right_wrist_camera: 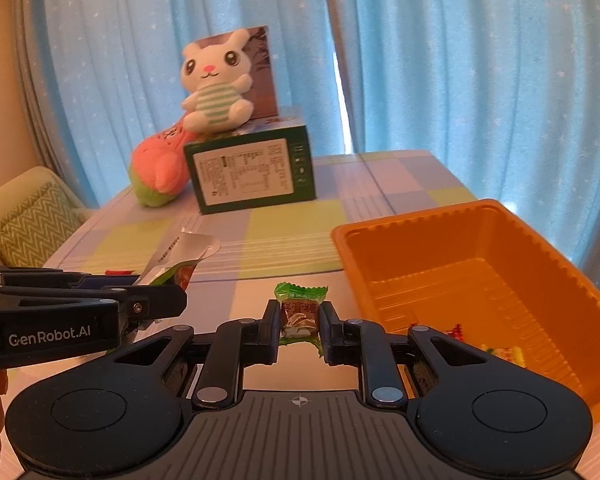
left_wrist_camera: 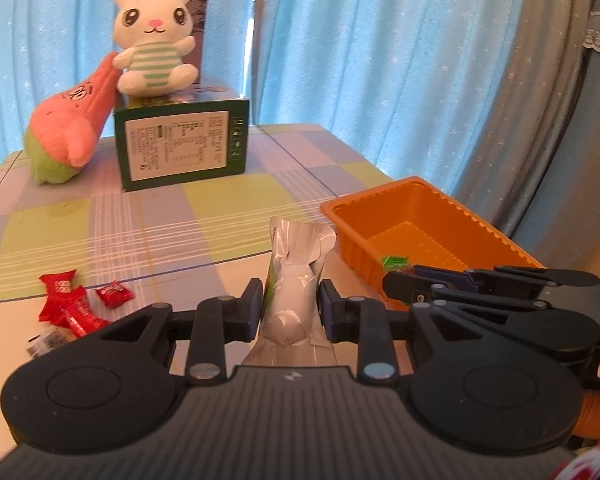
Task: Organize snacks
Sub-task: 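Carry both snacks to the orange tray and open both tools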
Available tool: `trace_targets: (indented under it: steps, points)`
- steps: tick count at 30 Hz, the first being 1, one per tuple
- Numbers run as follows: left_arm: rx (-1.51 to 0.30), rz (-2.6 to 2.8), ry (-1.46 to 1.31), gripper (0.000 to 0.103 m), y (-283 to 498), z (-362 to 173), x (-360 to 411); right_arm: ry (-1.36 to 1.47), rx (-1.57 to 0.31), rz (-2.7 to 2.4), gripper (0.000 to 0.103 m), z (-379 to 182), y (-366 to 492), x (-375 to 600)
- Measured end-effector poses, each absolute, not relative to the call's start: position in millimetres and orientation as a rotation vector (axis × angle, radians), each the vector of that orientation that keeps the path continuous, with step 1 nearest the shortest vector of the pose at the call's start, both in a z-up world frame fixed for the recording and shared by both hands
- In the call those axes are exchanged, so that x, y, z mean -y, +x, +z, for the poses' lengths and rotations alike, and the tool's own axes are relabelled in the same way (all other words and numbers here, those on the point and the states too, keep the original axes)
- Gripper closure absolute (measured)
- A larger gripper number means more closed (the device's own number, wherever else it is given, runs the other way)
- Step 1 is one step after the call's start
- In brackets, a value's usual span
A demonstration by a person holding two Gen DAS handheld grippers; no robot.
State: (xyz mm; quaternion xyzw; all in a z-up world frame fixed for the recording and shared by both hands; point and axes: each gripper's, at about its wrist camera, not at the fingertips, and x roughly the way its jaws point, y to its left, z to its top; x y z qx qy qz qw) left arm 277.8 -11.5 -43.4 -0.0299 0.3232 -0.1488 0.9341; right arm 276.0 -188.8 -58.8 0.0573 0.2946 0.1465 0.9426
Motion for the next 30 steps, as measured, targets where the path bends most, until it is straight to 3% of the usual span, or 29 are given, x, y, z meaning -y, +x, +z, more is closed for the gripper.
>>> trace_targets:
  steps: [30]
  points:
    - [-0.625,-0.473,-0.074,0.076,290,-35,114,0.187,-0.569,0.041,0.083,-43,265,304]
